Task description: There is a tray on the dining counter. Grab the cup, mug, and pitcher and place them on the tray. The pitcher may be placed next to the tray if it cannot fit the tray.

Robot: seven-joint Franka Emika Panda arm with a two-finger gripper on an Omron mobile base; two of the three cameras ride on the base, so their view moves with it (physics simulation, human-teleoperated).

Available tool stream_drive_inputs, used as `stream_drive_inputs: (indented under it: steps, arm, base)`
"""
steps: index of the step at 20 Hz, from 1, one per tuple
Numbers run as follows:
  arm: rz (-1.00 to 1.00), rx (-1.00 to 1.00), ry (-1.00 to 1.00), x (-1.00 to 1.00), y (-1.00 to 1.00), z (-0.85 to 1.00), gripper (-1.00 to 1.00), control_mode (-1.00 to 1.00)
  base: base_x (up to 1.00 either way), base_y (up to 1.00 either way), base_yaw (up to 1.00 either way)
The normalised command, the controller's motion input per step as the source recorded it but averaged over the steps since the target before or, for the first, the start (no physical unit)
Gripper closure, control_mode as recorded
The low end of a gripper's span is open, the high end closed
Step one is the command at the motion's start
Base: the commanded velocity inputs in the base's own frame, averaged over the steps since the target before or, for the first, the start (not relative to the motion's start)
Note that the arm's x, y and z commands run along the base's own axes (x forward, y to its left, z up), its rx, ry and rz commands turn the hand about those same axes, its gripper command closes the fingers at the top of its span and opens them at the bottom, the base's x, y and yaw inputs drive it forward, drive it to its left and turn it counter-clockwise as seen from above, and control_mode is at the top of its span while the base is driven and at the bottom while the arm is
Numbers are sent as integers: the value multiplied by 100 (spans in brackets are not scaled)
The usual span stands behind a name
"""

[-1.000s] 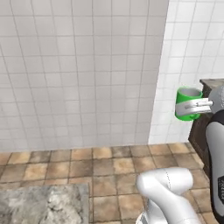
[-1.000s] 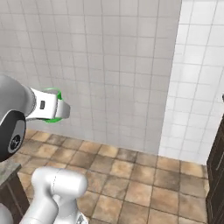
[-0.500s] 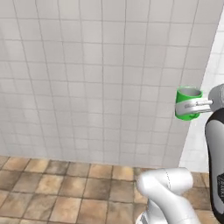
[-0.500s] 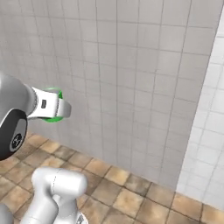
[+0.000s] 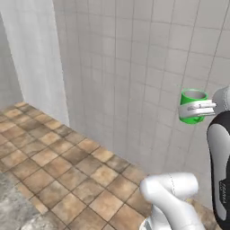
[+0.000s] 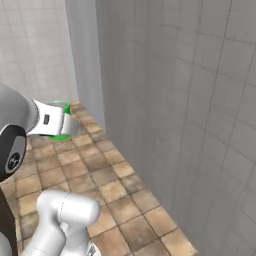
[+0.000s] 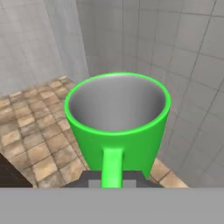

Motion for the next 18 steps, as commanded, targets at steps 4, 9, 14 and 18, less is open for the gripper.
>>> stream_drive_inputs:
  steps: [4, 9, 14, 18]
  arm:
    - [0, 0, 0, 0, 0, 0, 100, 100]
    - [0, 0, 0, 0, 0, 0, 100, 100]
    - [0, 0, 0, 0, 0, 0, 100, 100]
    - [0, 0, 0, 0, 0, 0, 100, 100]
  base:
    - [49, -53, 90]
    - [55, -40, 62]
    - [68, -33, 25]
    - [96, 0, 3]
